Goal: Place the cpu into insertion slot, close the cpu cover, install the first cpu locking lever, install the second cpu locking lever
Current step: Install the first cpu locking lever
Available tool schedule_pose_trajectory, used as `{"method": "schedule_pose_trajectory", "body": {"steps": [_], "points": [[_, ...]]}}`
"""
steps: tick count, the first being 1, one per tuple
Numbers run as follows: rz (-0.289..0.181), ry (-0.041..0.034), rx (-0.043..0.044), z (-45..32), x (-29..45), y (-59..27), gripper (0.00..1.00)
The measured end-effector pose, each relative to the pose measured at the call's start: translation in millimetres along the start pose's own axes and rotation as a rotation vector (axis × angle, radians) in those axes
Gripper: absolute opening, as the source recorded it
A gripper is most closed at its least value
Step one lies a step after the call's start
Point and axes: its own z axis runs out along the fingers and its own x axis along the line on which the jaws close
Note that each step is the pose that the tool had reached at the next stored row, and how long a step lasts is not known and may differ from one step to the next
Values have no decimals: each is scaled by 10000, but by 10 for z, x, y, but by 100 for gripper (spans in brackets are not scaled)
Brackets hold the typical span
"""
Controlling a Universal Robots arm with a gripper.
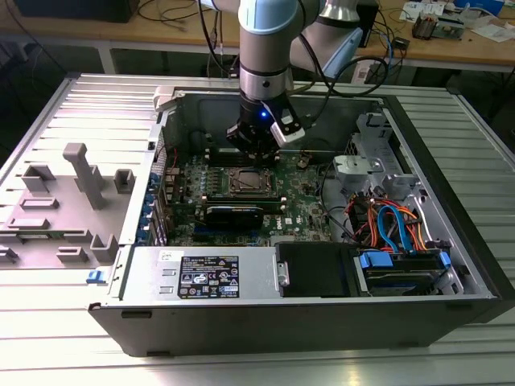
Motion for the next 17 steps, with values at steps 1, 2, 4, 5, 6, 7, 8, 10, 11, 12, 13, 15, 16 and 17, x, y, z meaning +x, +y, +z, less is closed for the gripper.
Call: {"method": "schedule_pose_trajectory", "body": {"steps": [1, 2, 4, 5, 6, 7, 8, 10, 11, 12, 13, 15, 16, 17], "points": [[0, 0, 0, 0, 0, 0, 11], [0, 2, 3, 0, -1, -1, 11], [-1, 4, 5, 3, -2, -3, 11], [-1, 3, 3, 10, -4, -5, 11], [0, 2, 3, 14, -5, -7, 11], [-1, 2, 3, 16, -6, -13, 11], [0, 3, 2, 18, -7, -22, 11], [0, 2, 1, 19, -7, -39, 11], [0, 2, 0, 21, -8, -44, 11], [0, 2, 1, 22, -8, -48, 11], [1, 3, 3, 24, -9, -48, 11], [1, -2, -139, 43, -16, -51, 11], [2, -12, -327, 42, -16, -49, 11], [3, -11, -326, -9, -17, -63, 11]]}}
